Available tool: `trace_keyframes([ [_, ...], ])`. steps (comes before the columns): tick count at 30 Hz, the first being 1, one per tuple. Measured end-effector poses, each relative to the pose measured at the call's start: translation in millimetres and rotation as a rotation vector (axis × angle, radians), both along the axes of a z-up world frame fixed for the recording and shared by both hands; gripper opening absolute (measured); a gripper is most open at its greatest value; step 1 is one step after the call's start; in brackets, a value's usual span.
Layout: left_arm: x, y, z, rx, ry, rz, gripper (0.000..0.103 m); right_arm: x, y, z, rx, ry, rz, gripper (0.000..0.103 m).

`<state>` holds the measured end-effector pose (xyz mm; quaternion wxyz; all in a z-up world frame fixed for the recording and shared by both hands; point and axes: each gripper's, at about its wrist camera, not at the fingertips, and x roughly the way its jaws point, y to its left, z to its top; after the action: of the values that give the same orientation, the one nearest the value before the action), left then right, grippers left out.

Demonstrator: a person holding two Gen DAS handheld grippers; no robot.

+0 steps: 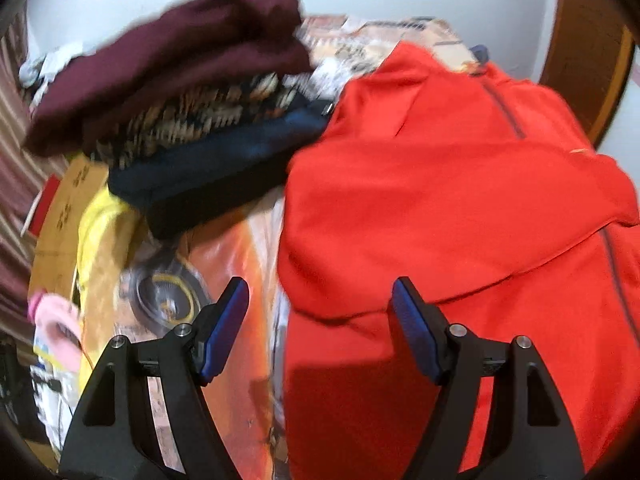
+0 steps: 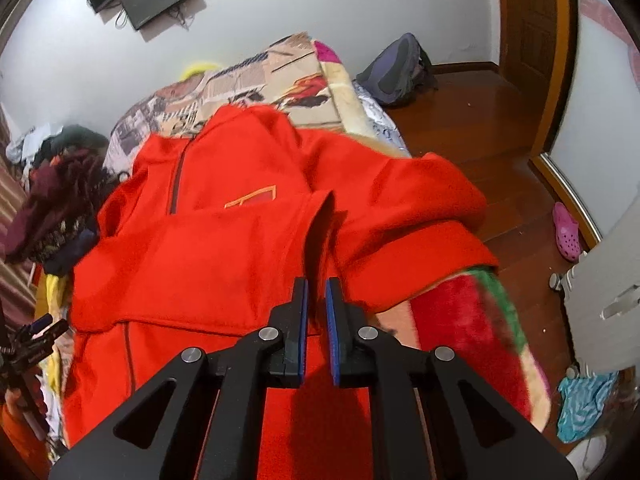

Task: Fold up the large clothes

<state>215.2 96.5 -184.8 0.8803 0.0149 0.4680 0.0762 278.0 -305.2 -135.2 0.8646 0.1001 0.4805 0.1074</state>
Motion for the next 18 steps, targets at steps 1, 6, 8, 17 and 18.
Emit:
trace_keyframes([
  [1, 2, -5, 8, 0.002, -0.019, -0.012, 0.073, 0, -7, 4, 0.007, -0.007, -0.019, 0.016],
  [6, 22, -26, 41, -0.049, -0.103, -0.06, 0.073, 1, -39, 21, 0.032, -0.067, -0.141, 0.054],
  [8, 31, -31, 48, -0.058, -0.125, -0.071, 0.074, 4, -57, 21, 0.069, -0.066, -0.193, 0.055],
  [17, 82, -67, 38, -0.133, -0.098, -0.114, 0.074, 28, -100, -42, 0.231, 0.135, -0.332, 0.055],
  [18, 86, -71, 34, -0.137, -0.086, -0.12, 0.074, 32, -103, -53, 0.249, 0.168, -0.34, 0.055],
])
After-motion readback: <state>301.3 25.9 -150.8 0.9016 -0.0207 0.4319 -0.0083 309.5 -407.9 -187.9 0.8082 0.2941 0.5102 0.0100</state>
